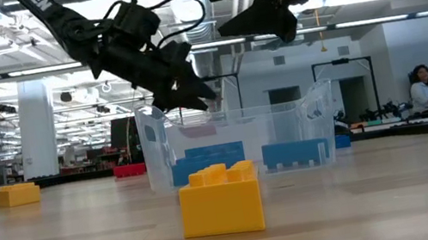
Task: Sort & place blocks by color
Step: Put the red game piece into the white bin, then put the blue game piece into the transparent bin
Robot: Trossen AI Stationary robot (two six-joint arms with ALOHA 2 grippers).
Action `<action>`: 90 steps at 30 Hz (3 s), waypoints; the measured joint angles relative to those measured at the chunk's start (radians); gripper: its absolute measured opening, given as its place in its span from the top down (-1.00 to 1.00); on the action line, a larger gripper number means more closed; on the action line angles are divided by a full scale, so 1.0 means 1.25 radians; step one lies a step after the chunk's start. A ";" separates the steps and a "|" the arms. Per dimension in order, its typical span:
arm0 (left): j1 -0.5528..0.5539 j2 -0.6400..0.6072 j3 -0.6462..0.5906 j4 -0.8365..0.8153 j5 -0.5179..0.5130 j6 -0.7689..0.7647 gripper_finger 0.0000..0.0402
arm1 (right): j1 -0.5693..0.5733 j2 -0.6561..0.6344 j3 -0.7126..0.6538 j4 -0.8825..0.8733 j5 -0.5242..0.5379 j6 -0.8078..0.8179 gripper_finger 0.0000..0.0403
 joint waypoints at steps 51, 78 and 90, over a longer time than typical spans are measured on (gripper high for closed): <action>-0.587 -0.581 -0.498 0.365 -0.454 0.037 0.45 | -0.503 0.006 0.000 -0.666 0.155 0.242 -0.50; -0.631 -0.431 -0.497 0.512 -0.480 0.001 0.45 | -0.579 0.155 0.003 -0.639 0.057 0.137 -0.05; -0.631 -0.431 -0.497 0.515 -0.463 -0.008 0.45 | -0.372 -0.006 -0.002 -0.690 0.143 0.129 0.40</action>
